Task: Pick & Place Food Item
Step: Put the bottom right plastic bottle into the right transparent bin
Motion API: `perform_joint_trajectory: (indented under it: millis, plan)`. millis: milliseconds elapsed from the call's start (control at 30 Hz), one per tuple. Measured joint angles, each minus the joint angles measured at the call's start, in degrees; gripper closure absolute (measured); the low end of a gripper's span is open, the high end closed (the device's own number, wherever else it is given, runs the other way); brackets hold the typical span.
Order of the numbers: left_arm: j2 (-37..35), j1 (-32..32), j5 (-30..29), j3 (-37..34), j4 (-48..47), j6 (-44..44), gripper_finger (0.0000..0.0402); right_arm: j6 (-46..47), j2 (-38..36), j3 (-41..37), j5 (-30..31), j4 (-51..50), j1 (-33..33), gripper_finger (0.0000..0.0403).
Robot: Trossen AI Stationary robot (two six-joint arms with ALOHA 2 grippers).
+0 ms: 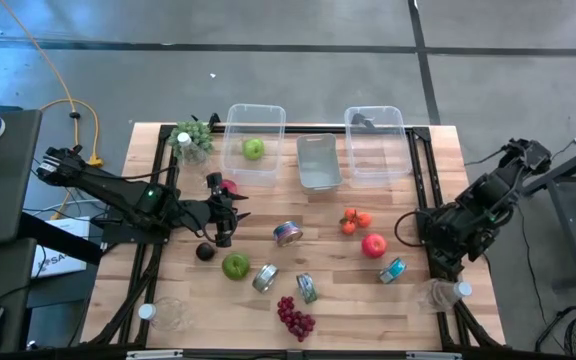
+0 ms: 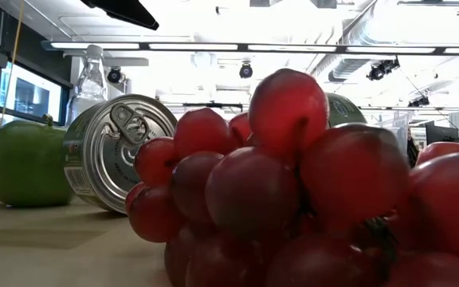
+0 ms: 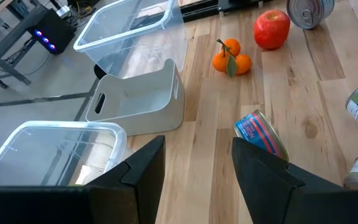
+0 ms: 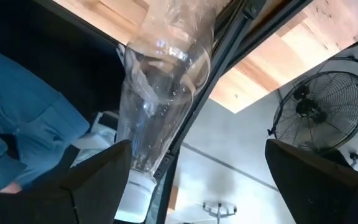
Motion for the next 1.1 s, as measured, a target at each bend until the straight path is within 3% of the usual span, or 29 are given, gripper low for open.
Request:
perform_joint_trajectory:
  millis: [167,500,867,1100]
  plan:
    - [0.0,0.0,0.0,0.0,0.0,0.0,0.0224,-0.1,-0.4,0.0,0.2,0.3,-2.9,0.0043]
    - [0.0,0.0,0.0,0.0,0.0,0.0,0.0224,1.3,0.0,0.0,-5.3,0.9,-7.0,0.0043]
    - [0.0,0.0,0.0,0.0,0.0,0.0,0.0224,3.1,2.6,0.0,-6.8,2.8,-5.8,0.0043]
    - [0.0,0.0,0.0,0.0,0.0,0.0,0.0224,4.7,5.2,0.0,-12.5,3.5,-4.3,0.0043]
